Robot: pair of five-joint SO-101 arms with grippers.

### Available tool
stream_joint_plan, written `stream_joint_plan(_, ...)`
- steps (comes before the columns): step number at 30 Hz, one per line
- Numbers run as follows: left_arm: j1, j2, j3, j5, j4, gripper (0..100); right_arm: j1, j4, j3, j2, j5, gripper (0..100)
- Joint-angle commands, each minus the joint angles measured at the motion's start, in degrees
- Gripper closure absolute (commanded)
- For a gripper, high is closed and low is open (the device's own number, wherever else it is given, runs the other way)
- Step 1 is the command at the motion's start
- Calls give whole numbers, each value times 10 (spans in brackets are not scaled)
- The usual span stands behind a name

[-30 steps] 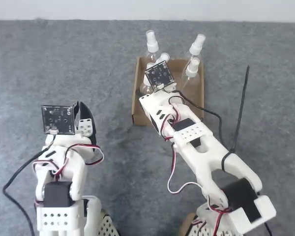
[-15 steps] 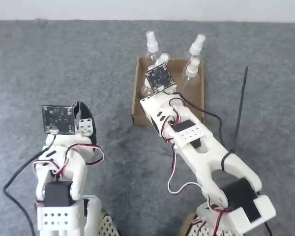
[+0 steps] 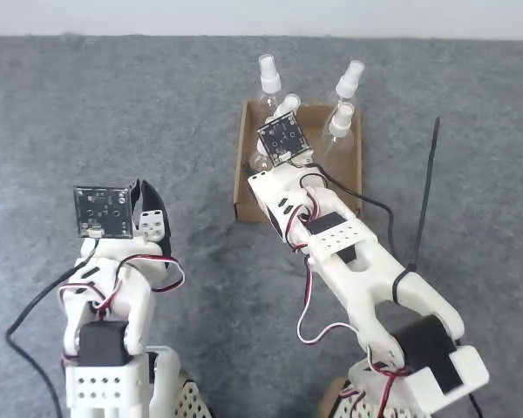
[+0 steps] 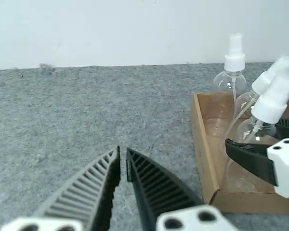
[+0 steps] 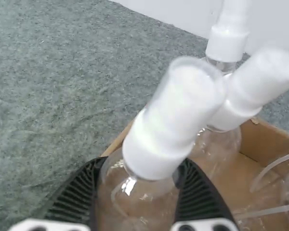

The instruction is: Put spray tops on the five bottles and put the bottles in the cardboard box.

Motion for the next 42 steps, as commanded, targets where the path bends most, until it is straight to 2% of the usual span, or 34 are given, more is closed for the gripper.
stream_joint_plan(1, -1, 5, -16, 5, -14, 988, 4, -12, -3, -9, 7, 991)
stream_joint_plan(6, -1, 5, -16, 6, -14, 988, 4, -13, -3, -9, 7, 991)
stream_joint_plan(12, -1, 5, -16, 6, -14, 988, 3, -102, 45, -8, 9, 899)
stream_joint_plan(23, -1, 5, -16, 6, -14, 988, 3, -103, 49, -9, 9, 889)
stream_joint_plan(32, -1, 5, -16, 6, -14, 988, 2, -97, 50, -9, 9, 716)
stream_joint_plan(42, -1, 5, -16, 6, -14, 988, -9, -87, 50, -12, 9, 716)
